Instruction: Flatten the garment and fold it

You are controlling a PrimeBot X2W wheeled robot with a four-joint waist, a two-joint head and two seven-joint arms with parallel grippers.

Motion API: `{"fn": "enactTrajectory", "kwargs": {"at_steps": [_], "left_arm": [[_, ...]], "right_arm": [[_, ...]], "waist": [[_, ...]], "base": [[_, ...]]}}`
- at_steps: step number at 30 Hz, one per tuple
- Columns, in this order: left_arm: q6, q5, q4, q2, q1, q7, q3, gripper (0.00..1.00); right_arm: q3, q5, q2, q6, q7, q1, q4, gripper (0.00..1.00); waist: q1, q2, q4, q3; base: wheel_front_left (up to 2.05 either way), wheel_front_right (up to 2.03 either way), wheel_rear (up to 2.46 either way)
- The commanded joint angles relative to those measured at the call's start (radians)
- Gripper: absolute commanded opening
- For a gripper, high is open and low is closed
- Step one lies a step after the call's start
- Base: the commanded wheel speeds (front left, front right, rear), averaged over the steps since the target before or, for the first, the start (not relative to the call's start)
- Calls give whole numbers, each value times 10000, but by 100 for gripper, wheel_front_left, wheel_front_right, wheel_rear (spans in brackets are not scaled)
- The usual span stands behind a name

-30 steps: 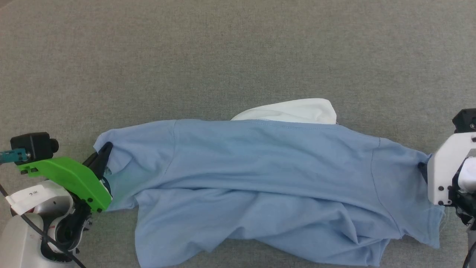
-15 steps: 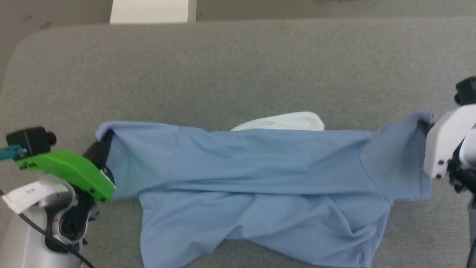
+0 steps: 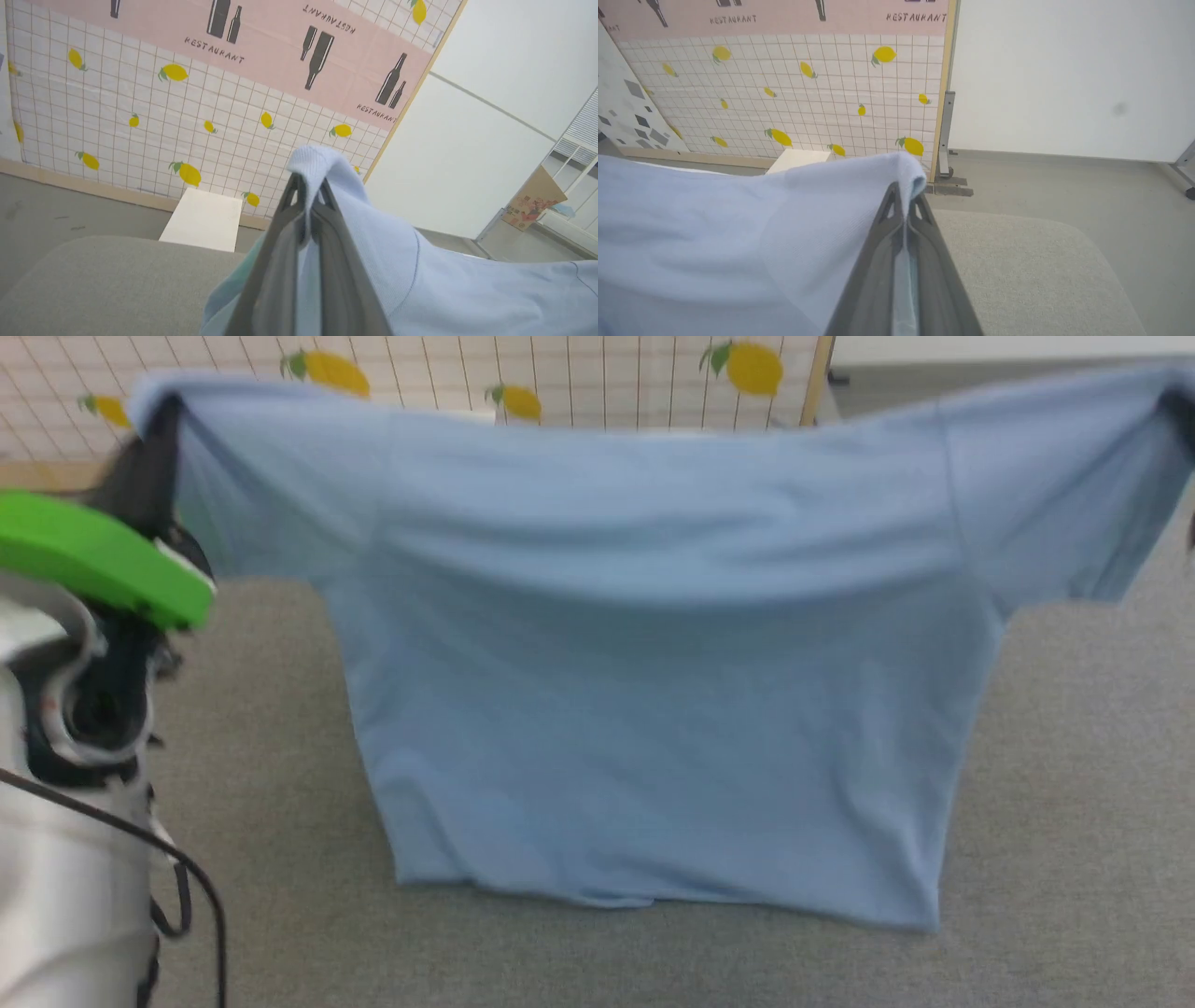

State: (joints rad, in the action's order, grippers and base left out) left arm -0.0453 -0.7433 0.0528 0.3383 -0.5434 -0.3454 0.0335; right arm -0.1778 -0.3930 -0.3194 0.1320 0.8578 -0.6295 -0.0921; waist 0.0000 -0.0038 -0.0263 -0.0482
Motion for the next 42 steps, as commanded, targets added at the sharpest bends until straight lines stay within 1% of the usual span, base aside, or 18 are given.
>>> {"fn": "enactTrajectory", "kwargs": {"at_steps": [1, 6, 10, 13, 17, 23, 27, 29, 31, 33, 37, 42], "left_arm": [[-2, 155, -59, 95, -488, 161, 44, 0], [97, 388, -514, 245, -1703, 351, -81, 0], [167, 520, -986, 349, -2429, 463, -157, 0], [217, 556, -1348, 420, -2822, 495, -190, 0], [310, 673, -1951, 606, -3374, 355, -344, 0], [491, 812, -3091, 1019, -4867, 96, -477, 0], [644, 1022, -3795, 1408, -6286, 70, -547, 0], [659, 1225, -4178, 1605, -7081, 81, -630, 0], [689, 1396, -4374, 1782, -7741, 193, -662, 0], [776, 1557, -4595, 1928, -8447, 544, -654, 0], [919, 1788, -4943, 2122, -9347, 1061, -698, 0], [1141, 1812, -5319, 2260, -9921, 1646, -673, 0]], "right_arm": [[-100, -127, 31, -13, -163, -414, 65, 0], [-528, -219, 251, -13, -495, -1418, 386, 0], [-557, -147, 305, -13, -491, -1938, 660, 0], [-631, -38, 450, -13, -470, -2319, 879, 0], [-658, 439, 608, -13, -449, -2906, 1228, 0], [-859, 1666, 1300, -13, -514, -4515, 1800, 0], [-1221, 2727, 2029, -13, -805, -6021, 2182, 0], [-1308, 3481, 2231, -13, -1090, -6844, 2419, 0], [-1485, 3962, 2402, -13, -1346, -7564, 2586, 0], [-1569, 4506, 2548, -13, -1743, -8257, 2732, 0], [-1848, 5044, 2677, -13, -2473, -9247, 3180, 0], [-1848, 4871, 2687, -13, -3092, -9899, 3828, 0]], "waist": [[0, 38, 10, 382], [0, 38, 66, 506], [0, 38, 79, 487], [0, 38, 72, 317], [0, 38, 65, -173], [0, 38, -17, -1608], [0, 38, -129, -2824], [0, 38, -191, -3416], [0, 38, -258, -3896], [0, 38, -336, -4327], [0, 38, -417, -4958], [0, 38, -338, -5518]], "base": [[0, 0, 0], [0, 0, 0], [0, 0, 0], [0, 0, 0], [0, 0, 0], [0, 0, 0], [0, 0, 0], [0, 0, 0], [0, 0, 0], [0, 0, 0], [0, 0, 0], [0, 0, 0]]}}
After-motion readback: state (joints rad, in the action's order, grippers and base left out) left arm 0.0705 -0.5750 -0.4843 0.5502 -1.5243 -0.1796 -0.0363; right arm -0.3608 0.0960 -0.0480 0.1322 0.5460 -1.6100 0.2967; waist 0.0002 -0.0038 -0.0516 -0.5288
